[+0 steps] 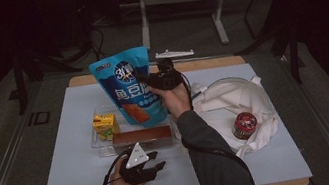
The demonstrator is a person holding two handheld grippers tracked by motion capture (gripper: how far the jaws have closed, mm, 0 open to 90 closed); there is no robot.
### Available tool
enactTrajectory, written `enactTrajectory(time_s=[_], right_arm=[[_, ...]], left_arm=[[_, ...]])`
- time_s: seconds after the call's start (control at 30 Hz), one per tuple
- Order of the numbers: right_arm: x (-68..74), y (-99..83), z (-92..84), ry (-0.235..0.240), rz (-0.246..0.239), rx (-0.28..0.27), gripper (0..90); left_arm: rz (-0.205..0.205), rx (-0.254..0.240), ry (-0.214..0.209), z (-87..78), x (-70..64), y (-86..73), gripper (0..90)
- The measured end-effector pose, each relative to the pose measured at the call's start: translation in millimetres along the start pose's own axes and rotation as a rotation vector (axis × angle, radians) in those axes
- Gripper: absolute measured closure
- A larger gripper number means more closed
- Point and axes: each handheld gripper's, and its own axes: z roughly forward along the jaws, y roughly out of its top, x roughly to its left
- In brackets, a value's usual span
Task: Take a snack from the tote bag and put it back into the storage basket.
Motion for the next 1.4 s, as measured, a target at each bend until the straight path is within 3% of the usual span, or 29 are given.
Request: enactTrajectory(time_s=[0.3,0.5,0.6,0.73,0.8,1.03,1.23,1.4], right_arm=[[2.6,-5.3,12.9,-0.008,0.004,0.000,88.0],[3.1,-10.2,21.5,0.004,0.002,-0.044,88.0],[-1.8,-18.0,26.5,-0.005,0.005,-0.039,88.0],[-8.4,-27.3,22.5,-0.047,-0.034,-0.015,86.3],[-10.4,-27.3,17.4,-0.073,-0.072,0.025,84.1],[-17.4,-28.4,0.5,-0.088,-0.158,0.156,74.2],[-24.5,-35.2,-14.0,-0.091,-0.192,0.216,70.2],[-24.5,-43.4,-18.4,-0.106,-0.253,0.274,65.2]], left_arm=[[0.002,-0.002,0.001,0.1,-0.4,0.0,53.1],[0.002,-0.002,-0.003,0.0,-0.4,-0.1,53.1],[0.006,-0.003,-0.004,-0.2,-0.6,-0.2,53.1],[0.007,-0.002,-0.004,0.0,-0.7,-0.1,52.9],[0.006,-0.001,-0.003,0.2,-0.7,-0.1,52.8],[0.003,0.005,0.000,0.8,-0.7,0.1,52.8],[0.003,0.008,-0.002,1.2,-0.8,0.3,52.7],[0.007,0.012,0.001,1.5,-1.1,0.4,52.5]])
